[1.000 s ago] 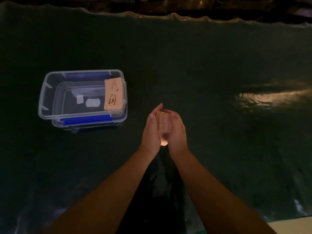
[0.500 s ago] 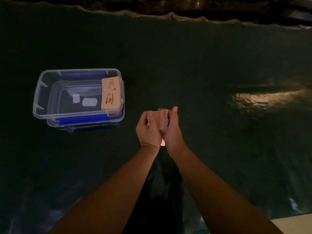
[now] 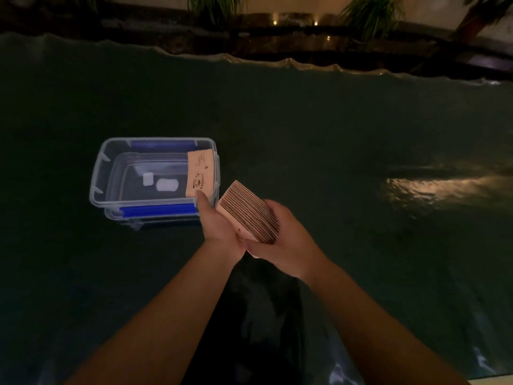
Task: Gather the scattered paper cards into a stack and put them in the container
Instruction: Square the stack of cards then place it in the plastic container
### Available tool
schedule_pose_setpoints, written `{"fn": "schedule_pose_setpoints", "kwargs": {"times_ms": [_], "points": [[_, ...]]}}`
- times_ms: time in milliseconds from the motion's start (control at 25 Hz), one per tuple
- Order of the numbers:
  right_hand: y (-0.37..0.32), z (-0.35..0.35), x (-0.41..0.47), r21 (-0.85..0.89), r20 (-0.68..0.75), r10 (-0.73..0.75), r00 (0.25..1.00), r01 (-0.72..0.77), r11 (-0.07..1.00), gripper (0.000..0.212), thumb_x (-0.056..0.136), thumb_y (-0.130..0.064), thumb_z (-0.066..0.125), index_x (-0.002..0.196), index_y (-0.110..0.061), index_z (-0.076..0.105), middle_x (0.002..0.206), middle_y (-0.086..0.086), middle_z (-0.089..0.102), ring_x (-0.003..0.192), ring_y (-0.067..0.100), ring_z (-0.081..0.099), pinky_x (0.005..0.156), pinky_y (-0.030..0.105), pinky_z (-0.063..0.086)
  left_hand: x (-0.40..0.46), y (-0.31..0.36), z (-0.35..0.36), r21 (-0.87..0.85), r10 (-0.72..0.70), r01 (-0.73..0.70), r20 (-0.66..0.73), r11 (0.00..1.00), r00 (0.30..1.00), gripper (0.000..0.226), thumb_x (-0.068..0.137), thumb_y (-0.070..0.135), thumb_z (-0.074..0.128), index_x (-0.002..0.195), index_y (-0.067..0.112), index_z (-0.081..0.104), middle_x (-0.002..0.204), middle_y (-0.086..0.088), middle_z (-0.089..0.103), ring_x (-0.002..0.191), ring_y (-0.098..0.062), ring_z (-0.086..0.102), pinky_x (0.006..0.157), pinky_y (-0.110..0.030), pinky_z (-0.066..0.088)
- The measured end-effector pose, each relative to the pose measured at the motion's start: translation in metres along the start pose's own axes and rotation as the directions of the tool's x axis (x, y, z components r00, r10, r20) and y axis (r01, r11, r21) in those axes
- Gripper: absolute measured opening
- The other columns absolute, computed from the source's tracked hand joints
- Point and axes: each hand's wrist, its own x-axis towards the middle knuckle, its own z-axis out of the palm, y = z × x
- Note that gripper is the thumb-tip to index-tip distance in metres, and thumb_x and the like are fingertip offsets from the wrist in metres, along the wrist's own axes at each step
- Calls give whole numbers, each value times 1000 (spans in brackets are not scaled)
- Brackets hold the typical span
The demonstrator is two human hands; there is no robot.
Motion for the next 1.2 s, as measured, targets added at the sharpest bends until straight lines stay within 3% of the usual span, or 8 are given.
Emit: {"fn": "schedule_pose_setpoints", "kwargs": {"times_ms": [120,240,360,480,720,920,1120,1200], "points": [[-28,5,5,-123,-20,-49,999,46,991,74,64,-61,77,131,-45,48,119,-23,58,103,-5,58,77,18,47,-9,21,-13,-15,-43,45,84,999,996,73,84,87,42,137,41,64,115,-14,82,108,-39,75,83,-56,62],[-56,14,16,72,31,31,999,-34,997,45,71,-44,84,106,-48,56,102,-23,69,89,-7,69,65,16,55,-17,48,-32,119,-21,-8,244,993,969,81,81,83,53,147,37,58,135,-18,71,122,-42,68,101,-62,54],[-80,35,33,301,49,113,992,-123,946,38,77,-35,85,109,-36,64,98,-10,77,83,-2,74,61,18,59,-17,80,-55,267,-10,-106,398,958,917,64,86,51,71,145,28,60,139,-19,69,123,-39,69,103,-57,56],[-107,62,53,460,104,180,978,-208,863,35,84,-30,81,116,-23,69,95,-5,82,85,6,77,65,22,61,-9,121,-74,345,3,-174,446,922,895,37,95,36,70,131,28,73,133,-14,74,123,-32,70,105,-55,54],[-144,108,97,473,172,246,954,-299,829,36,84,-46,75,118,-33,69,98,-9,81,96,13,76,87,40,62,17,196,-83,485,2,-189,361,854,933,40,95,36,73,132,21,69,120,-9,81,109,-26,78,88,-46,65],[-163,124,132,291,104,271,957,-290,912,10,94,-54,59,94,-45,63,95,-14,76,91,9,69,71,29,51,50,228,-73,623,-12,-156,257,766,966,39,94,39,74,129,22,69,108,-7,84,99,-25,81,84,-43,65],[-152,138,153,233,92,352,931,-364,902,35,103,-38,49,137,-31,56,116,-4,70,91,9,63,66,25,44,75,228,-60,734,-78,-84,185,674,980,36,98,37,70,131,22,67,114,-8,81,105,-27,78,93,-48,63],[-144,143,158,202,80,389,918,-397,895,38,104,-33,48,141,-27,53,119,-2,67,87,8,60,63,24,42,82,223,-55,766,-94,-61,157,639,983,36,101,35,66,134,21,64,118,-9,79,108,-29,75,97,-51,60]]}}
